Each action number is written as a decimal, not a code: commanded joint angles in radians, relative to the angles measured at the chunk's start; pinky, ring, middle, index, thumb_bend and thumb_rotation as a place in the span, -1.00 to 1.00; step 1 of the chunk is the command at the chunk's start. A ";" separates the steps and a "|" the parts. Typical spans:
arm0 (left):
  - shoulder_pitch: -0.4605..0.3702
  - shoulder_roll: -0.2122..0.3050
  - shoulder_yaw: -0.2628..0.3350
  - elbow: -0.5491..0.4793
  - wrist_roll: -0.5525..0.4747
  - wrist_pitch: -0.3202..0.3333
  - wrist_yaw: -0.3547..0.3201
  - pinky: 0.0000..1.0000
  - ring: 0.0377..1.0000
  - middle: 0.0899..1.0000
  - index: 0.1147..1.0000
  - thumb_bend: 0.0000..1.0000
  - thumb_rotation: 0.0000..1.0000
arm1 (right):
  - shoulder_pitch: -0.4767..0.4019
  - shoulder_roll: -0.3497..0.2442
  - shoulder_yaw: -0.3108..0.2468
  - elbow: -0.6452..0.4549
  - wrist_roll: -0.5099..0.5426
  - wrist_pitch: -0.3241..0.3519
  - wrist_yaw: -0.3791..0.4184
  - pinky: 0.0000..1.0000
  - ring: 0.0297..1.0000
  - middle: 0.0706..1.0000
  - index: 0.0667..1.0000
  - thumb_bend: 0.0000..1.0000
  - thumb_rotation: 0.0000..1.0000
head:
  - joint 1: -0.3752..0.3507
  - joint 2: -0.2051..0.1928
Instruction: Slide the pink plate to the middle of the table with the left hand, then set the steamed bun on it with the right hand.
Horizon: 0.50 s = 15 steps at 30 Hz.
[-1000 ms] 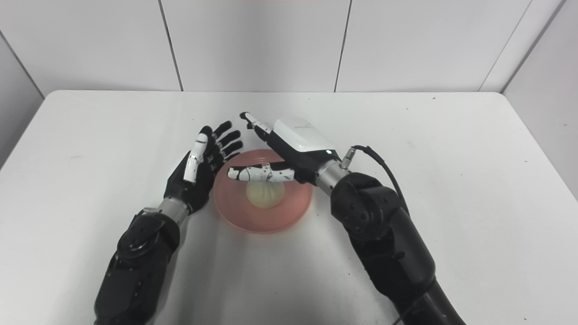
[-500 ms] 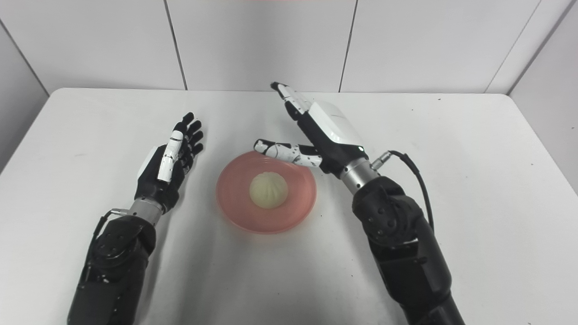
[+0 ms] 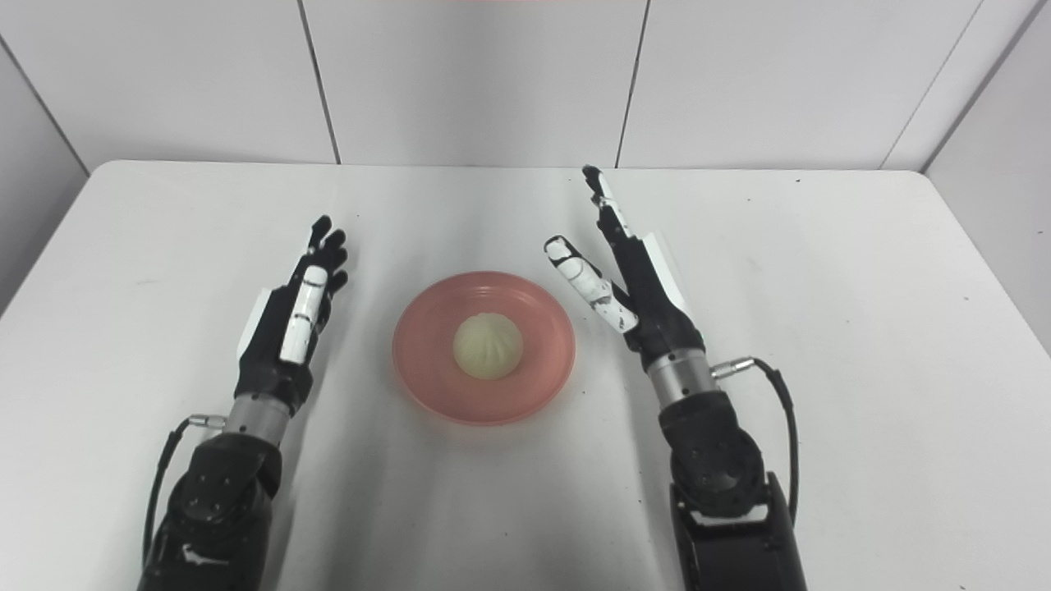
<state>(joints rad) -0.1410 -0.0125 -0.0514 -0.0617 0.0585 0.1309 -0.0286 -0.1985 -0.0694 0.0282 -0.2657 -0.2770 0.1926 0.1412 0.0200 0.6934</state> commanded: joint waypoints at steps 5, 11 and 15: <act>0.023 -0.013 -0.005 0.005 -0.006 -0.078 0.009 0.94 0.94 0.97 1.00 0.04 1.00 | 0.015 0.028 -0.040 -0.012 0.124 -0.007 -0.025 1.00 1.00 1.00 1.00 -0.17 1.00 | -0.006 -0.002; 0.041 -0.020 -0.003 0.027 -0.025 -0.095 0.001 0.98 0.96 0.98 1.00 0.02 1.00 | 0.060 0.029 -0.052 -0.024 0.175 0.024 -0.031 1.00 1.00 1.00 1.00 -0.17 1.00 | -0.017 -0.007; 0.050 -0.024 -0.002 0.038 -0.039 -0.074 -0.004 1.00 0.97 0.99 1.00 0.02 1.00 | 0.093 0.052 -0.077 -0.039 0.268 0.097 -0.026 1.00 1.00 1.00 1.00 -0.28 1.00 | -0.021 -0.008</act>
<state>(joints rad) -0.0961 -0.0299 -0.0499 -0.0219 0.0264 0.0552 -0.0282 -0.0986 -0.0314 -0.0389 -0.2650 -0.0501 0.2677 0.1192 -0.0015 0.6857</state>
